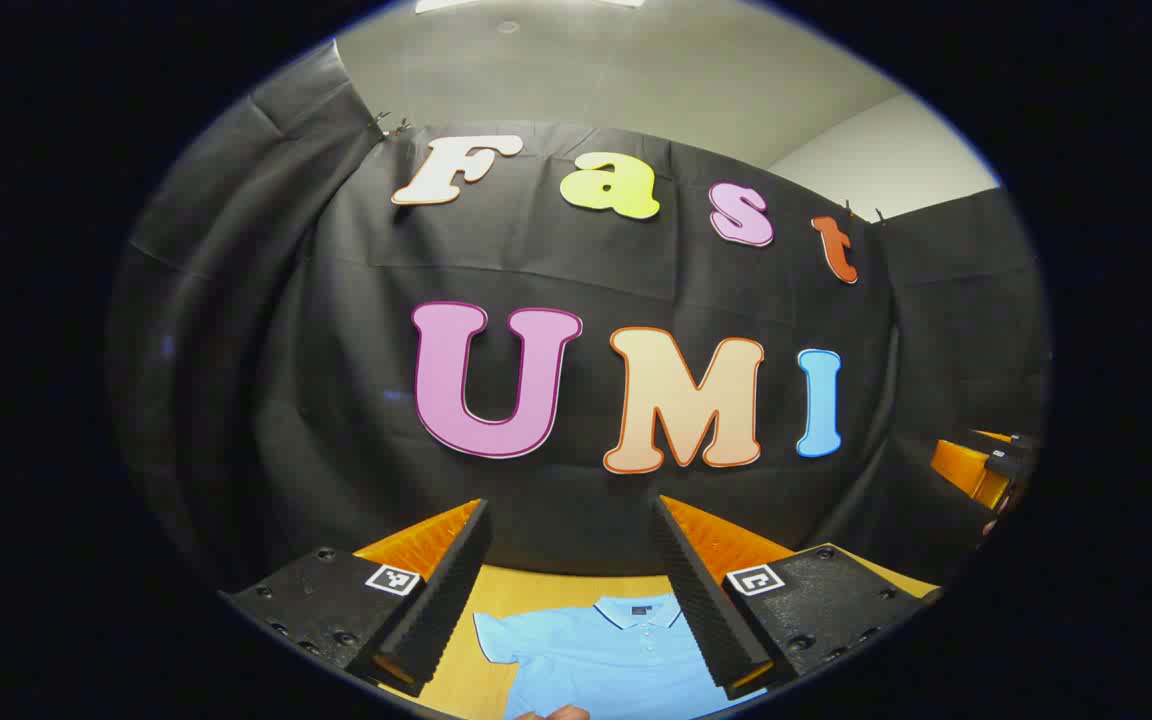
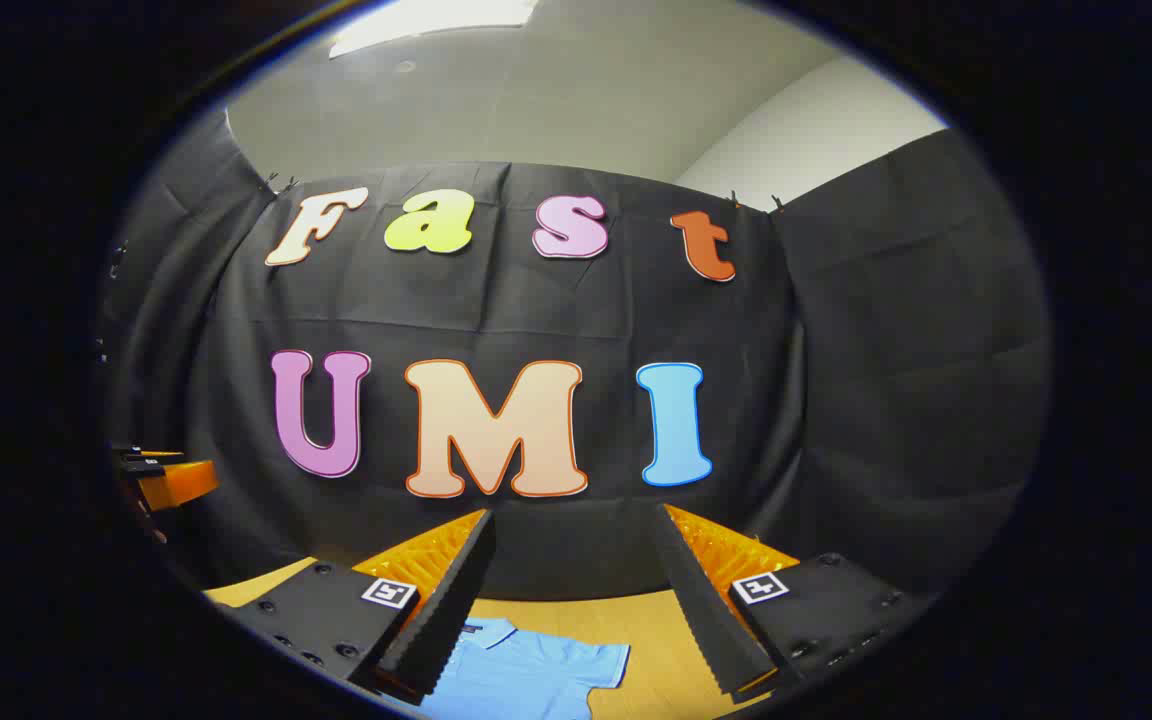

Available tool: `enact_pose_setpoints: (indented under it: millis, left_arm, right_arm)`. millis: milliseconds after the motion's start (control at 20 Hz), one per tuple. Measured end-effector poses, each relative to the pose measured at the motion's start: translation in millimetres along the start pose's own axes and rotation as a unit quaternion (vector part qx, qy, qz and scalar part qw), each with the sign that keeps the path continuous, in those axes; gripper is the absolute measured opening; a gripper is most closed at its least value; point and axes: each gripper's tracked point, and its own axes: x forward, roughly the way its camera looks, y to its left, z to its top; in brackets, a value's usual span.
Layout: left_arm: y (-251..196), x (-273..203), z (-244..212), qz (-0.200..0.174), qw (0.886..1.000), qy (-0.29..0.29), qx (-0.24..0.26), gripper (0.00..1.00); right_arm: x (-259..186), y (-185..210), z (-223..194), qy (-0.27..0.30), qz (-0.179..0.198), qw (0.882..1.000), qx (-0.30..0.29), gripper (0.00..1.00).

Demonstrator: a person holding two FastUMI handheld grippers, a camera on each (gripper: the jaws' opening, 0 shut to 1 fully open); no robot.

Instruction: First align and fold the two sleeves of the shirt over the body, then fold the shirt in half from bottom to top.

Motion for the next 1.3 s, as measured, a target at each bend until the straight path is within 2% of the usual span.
enact_pose_setpoints:
  millis: [250,1000,1300]
  left_arm:
    - [1.2,3.4,8.3,0.005,1.000,-0.012,0.020,0.94]
    - [14.8,4.9,3.1,0.019,1.000,-0.004,0.023,0.95]
    - [6.7,0.3,6.6,0.018,1.000,-0.009,0.018,0.94]
  right_arm:
    - [9.8,0.3,-2.2,0.000,0.002,1.000,-0.010,0.99]
    - [20.0,11.1,-17.0,0.020,0.011,1.000,-0.018,0.98]
    - [33.2,-2.2,-49.4,0.041,0.012,0.998,-0.042,0.98]
